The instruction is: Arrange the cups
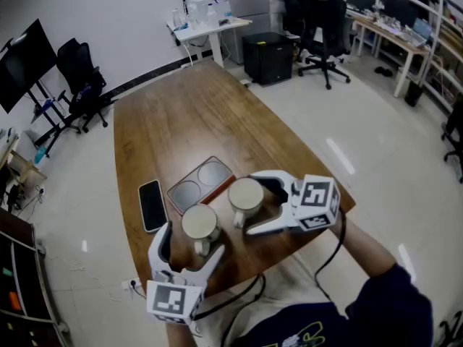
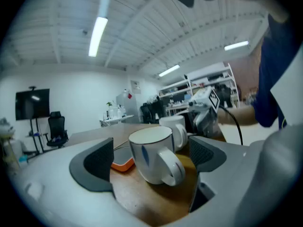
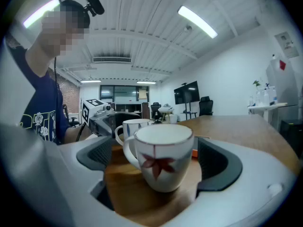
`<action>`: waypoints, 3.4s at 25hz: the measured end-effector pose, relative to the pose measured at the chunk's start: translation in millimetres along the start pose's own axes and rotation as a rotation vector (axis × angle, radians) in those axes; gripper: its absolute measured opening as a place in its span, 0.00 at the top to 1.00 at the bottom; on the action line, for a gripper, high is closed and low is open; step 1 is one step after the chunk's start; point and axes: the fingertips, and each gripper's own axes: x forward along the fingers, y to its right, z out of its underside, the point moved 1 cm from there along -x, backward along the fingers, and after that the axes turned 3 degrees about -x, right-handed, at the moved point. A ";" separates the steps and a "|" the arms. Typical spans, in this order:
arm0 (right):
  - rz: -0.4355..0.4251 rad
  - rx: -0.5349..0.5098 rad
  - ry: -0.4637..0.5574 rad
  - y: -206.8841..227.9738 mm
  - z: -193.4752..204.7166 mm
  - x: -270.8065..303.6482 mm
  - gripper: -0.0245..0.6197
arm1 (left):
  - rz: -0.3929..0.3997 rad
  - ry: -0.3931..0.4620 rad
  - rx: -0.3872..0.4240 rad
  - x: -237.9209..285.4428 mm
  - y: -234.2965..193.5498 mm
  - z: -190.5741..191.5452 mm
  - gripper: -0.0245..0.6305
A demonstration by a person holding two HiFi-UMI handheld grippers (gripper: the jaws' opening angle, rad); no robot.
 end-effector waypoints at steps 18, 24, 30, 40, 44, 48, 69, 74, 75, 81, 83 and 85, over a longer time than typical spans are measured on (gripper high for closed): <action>0.312 0.094 0.007 1.1 15.3 -56.1 0.96 | -0.011 -0.007 -0.147 -69.7 -43.0 31.5 0.96; 0.314 0.066 0.044 7.3 8.1 -54.2 0.96 | -0.009 0.002 -0.146 -68.6 -40.1 30.9 0.96; 0.269 0.062 0.045 6.6 5.7 -46.3 0.96 | -0.011 0.006 -0.141 -69.3 -42.4 29.5 0.96; 0.270 0.062 0.046 5.0 4.5 -46.8 0.96 | -0.012 0.007 -0.139 -71.7 -40.9 27.7 0.96; 0.272 0.058 0.048 5.7 4.7 -48.0 0.96 | -0.009 0.011 -0.139 -70.9 -40.2 27.4 0.96; 0.274 0.056 0.048 7.3 5.4 -47.1 0.96 | -0.012 0.012 -0.138 -70.7 -41.4 27.7 0.96; 0.269 0.059 0.044 6.5 7.3 -46.3 0.96 | -0.013 0.012 -0.135 -70.5 -42.2 29.3 0.96; 0.271 0.060 0.044 5.5 6.3 -45.3 0.96 | -0.019 0.010 -0.136 -71.8 -42.9 30.2 0.96; 0.272 0.057 0.046 5.3 6.1 -45.8 0.96 | -0.018 0.011 -0.133 -72.4 -42.3 29.7 0.96; 0.272 0.057 0.047 5.2 5.4 -47.0 0.96 | -0.020 0.012 -0.138 -71.4 -41.4 29.1 0.96; 0.272 0.058 0.047 5.3 5.6 -46.6 0.96 | -0.019 0.012 -0.137 -71.4 -41.8 29.7 0.96; 0.273 0.056 0.049 5.3 6.5 -46.5 0.96 | -0.019 0.012 -0.137 -71.9 -41.7 30.1 0.96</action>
